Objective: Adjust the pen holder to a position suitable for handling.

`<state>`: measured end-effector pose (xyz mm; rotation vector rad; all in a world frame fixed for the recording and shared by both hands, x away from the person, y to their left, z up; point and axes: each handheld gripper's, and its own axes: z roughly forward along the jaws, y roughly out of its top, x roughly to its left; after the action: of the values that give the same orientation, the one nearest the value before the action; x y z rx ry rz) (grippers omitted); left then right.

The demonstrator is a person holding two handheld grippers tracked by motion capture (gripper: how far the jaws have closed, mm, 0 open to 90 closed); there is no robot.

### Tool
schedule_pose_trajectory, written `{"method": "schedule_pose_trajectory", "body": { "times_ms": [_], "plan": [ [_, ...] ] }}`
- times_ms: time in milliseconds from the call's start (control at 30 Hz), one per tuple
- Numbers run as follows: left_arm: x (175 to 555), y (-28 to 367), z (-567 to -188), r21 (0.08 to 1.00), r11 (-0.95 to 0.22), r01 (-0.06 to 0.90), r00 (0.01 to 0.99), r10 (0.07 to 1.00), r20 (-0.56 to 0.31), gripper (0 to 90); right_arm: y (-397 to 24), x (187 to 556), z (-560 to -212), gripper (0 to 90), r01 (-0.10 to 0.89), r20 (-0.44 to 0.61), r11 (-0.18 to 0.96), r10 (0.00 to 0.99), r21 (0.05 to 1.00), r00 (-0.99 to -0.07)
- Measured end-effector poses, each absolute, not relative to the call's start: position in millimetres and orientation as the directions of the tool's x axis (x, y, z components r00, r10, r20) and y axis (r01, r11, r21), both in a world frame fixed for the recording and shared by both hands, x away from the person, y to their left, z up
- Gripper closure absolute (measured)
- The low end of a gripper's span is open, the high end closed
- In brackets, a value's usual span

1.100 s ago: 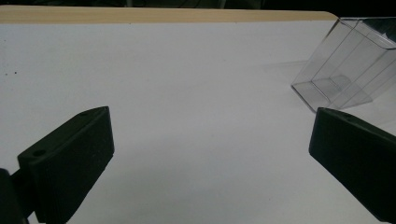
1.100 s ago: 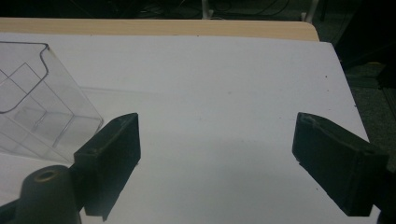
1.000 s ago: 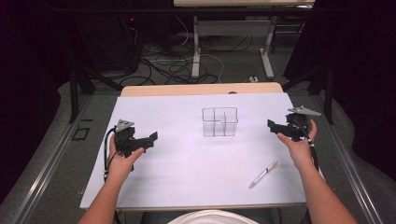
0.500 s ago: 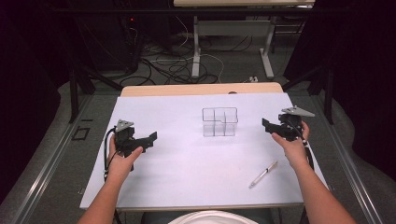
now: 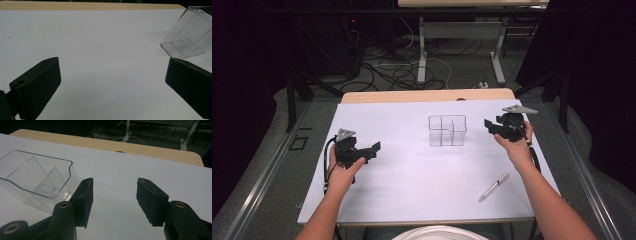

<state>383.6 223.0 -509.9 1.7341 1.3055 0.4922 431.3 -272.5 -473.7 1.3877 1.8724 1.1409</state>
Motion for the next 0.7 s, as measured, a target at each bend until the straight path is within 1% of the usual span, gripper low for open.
{"method": "schedule_pose_trajectory", "body": {
  "times_ms": [233, 400, 467, 500, 567, 700],
  "plan": [
    [383.9, 223.7, -510.8, 0.823, -0.062, 0.565, 0.368, 0.912, -0.184, 0.2, -256.4, 445.1, -469.4, 50.6, 0.516, 0.058, 0.137, 0.937, 0.846, -0.345],
    [384.0, 224.2, -511.1, 0.821, -0.064, 0.567, 0.366, 0.913, -0.182, 0.4, -246.9, 456.3, -472.3, 58.6, 0.522, 0.052, 0.148, 0.935, 0.840, -0.350],
    [384.2, 224.5, -511.3, 0.821, -0.063, 0.567, 0.366, 0.912, -0.183, 0.4, -245.2, 458.9, -473.7, 59.8, 0.526, 0.044, 0.157, 0.936, 0.836, -0.349],
    [384.1, 224.5, -511.4, 0.820, -0.063, 0.569, 0.366, 0.912, -0.184, 0.4, -241.2, 463.2, -476.8, 64.3, 0.538, 0.038, 0.165, 0.937, 0.827, -0.346],
    [384.2, 224.7, -511.6, 0.820, -0.062, 0.570, 0.365, 0.913, -0.185, 0.4, -237.7, 467.0, -480.0, 69.6, 0.544, 0.026, 0.182, 0.936, 0.819, -0.352],
    [384.6, 224.9, -512.3, 0.817, -0.060, 0.574, 0.361, 0.914, -0.186, 0.6, -231.0, 472.2, -485.6, 78.1, 0.556, 0.023, 0.190, 0.935, 0.809, -0.353]
  ]
}}
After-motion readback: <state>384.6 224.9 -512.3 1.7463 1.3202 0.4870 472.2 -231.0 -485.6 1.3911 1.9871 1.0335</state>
